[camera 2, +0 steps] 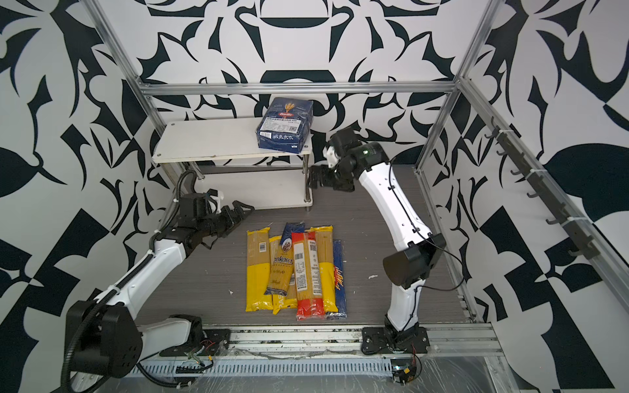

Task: Arrange pasta packages on shelves
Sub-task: Pick up the pasta bag from the pasta bags.

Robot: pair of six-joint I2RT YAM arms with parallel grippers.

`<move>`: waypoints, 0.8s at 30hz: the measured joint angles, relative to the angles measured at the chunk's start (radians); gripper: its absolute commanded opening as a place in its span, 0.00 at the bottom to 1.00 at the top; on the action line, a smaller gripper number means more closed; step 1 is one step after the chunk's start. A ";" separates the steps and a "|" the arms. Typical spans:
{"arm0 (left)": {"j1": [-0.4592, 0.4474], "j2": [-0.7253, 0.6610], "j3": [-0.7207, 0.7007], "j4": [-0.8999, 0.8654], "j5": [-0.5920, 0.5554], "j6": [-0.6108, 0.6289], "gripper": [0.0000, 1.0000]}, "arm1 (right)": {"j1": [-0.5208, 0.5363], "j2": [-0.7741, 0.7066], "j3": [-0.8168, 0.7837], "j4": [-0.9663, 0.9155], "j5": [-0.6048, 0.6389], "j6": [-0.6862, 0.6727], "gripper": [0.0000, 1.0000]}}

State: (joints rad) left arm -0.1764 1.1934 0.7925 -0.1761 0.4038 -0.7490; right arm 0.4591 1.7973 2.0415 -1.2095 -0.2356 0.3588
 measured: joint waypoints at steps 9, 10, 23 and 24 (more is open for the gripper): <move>-0.171 -0.084 -0.081 -0.124 -0.140 -0.042 0.99 | 0.025 -0.295 -0.525 0.083 0.026 0.059 0.96; -0.201 -0.085 -0.079 -0.136 -0.157 -0.043 0.99 | 0.025 -0.312 -0.558 0.093 0.026 0.065 0.96; -0.590 0.024 0.054 -0.299 -0.434 -0.133 0.97 | 0.025 -0.412 -0.694 0.076 0.145 0.116 0.98; -0.611 0.031 0.054 -0.304 -0.447 -0.139 0.97 | 0.025 -0.439 -0.713 0.073 0.148 0.119 0.98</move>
State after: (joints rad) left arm -0.7876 1.2240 0.8463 -0.4805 -0.0437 -0.8883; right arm 0.4843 1.3586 1.3289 -1.1362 -0.0872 0.4774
